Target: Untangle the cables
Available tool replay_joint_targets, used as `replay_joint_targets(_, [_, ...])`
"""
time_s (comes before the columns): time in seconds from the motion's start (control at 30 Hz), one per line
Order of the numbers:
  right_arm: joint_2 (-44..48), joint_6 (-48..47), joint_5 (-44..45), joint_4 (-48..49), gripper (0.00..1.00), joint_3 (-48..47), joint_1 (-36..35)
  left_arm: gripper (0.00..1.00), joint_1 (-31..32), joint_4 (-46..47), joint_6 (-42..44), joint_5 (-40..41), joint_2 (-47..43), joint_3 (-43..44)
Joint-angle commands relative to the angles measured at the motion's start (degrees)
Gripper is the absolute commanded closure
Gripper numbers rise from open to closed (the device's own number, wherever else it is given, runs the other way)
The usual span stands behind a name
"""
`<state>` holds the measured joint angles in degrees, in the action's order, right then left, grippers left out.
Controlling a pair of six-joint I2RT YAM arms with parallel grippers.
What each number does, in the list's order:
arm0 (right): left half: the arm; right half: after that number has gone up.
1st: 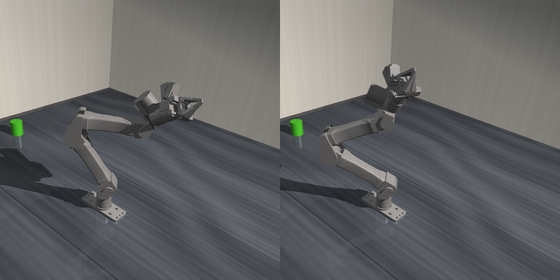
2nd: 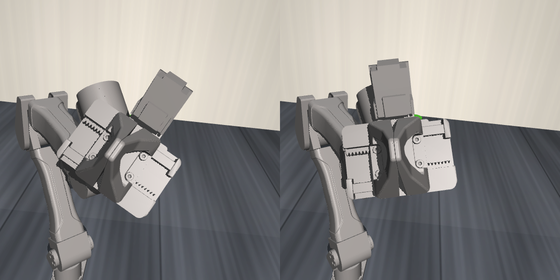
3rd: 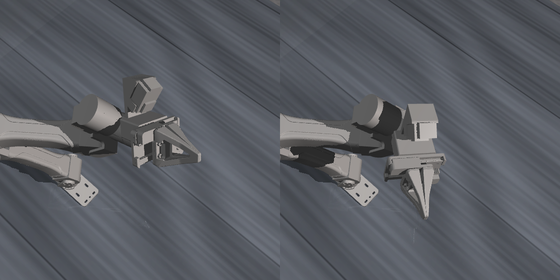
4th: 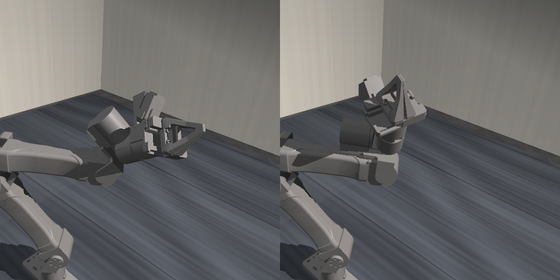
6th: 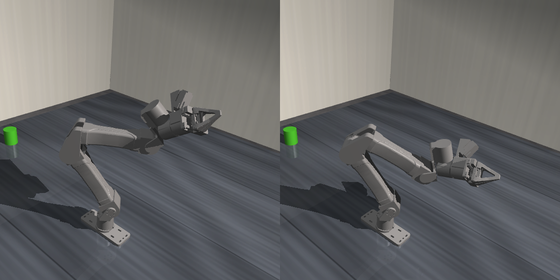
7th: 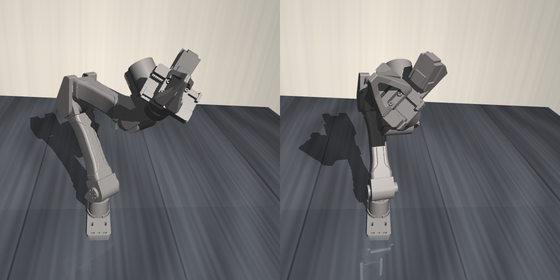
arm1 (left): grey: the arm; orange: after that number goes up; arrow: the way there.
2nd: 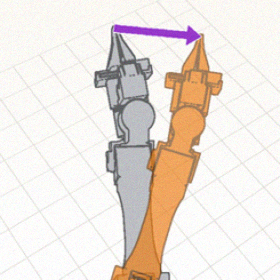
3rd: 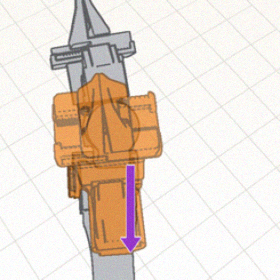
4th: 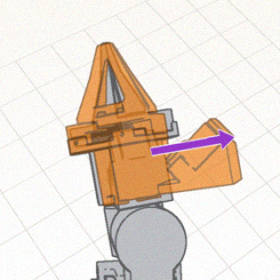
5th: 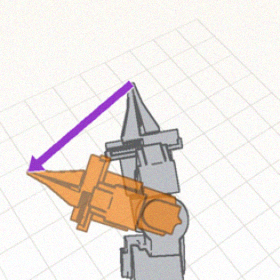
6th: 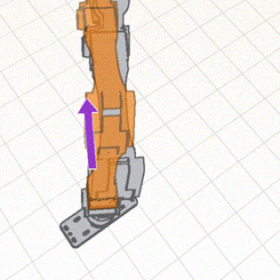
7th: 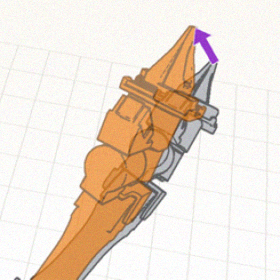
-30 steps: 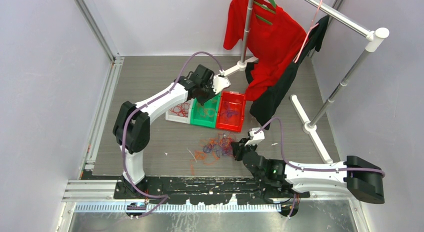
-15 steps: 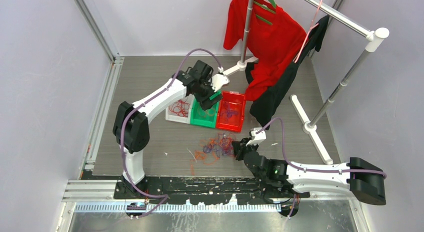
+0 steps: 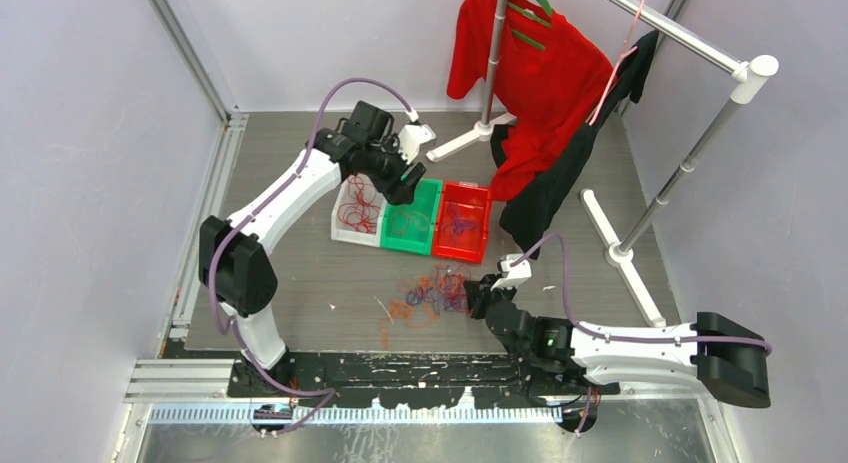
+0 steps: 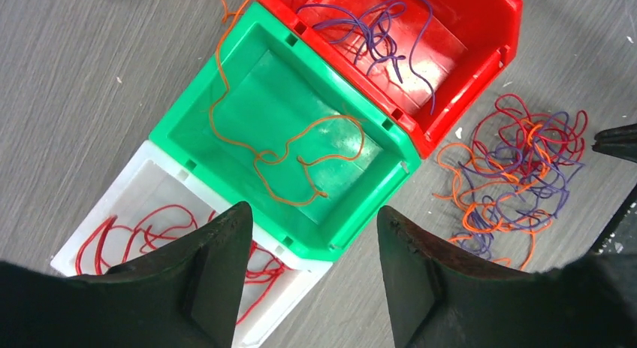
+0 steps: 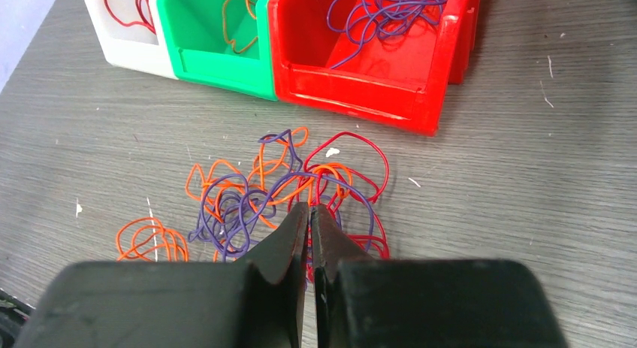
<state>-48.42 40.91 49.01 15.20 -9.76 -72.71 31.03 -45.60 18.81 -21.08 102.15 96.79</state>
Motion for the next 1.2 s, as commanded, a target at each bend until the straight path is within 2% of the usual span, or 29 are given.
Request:
replay_joint_targets(0.0, [-0.8,0.9,1.7,1.8,0.89,-2.3,-0.3,0.38,0.1,5.0,1.8,-2.0,4.1,1.7])
replay_joint_targets(0.1, [-0.9,1.0,2.0,0.8,0.89,-2.7,-0.2,0.41,0.1,3.3,4.3,-3.4,10.2,9.2])
replay_joint_targets(0.2, [-0.8,1.0,2.8,0.1,0.89,-3.0,-0.2,0.48,0.1,3.5,3.9,-3.5,15.9,15.4])
replay_joint_targets(0.33, [-0.8,1.0,3.3,-0.1,0.89,-3.1,-0.2,0.56,0.1,6.8,4.3,-0.8,21.1,19.4])
replay_joint_targets(0.43, [-1.0,1.1,3.1,-0.2,0.89,-3.1,-0.3,0.57,0.1,8.2,4.0,1.0,24.0,22.2])
replay_joint_targets(0.57, [-1.5,1.2,2.7,-0.6,0.89,-3.2,-0.2,0.51,-0.5,5.2,-0.2,-0.1,29.3,28.9])
replay_joint_targets(0.8, [-0.9,1.0,2.9,-1.6,0.89,-3.0,-0.2,0.58,-1.2,4.6,-2.4,-0.8,31.3,30.0])
replay_joint_targets(1.17, [-0.8,1.2,2.7,-1.6,0.89,-2.7,-0.2,0.40,-3.3,-1.4,-7.9,-2.6,37.6,37.4])
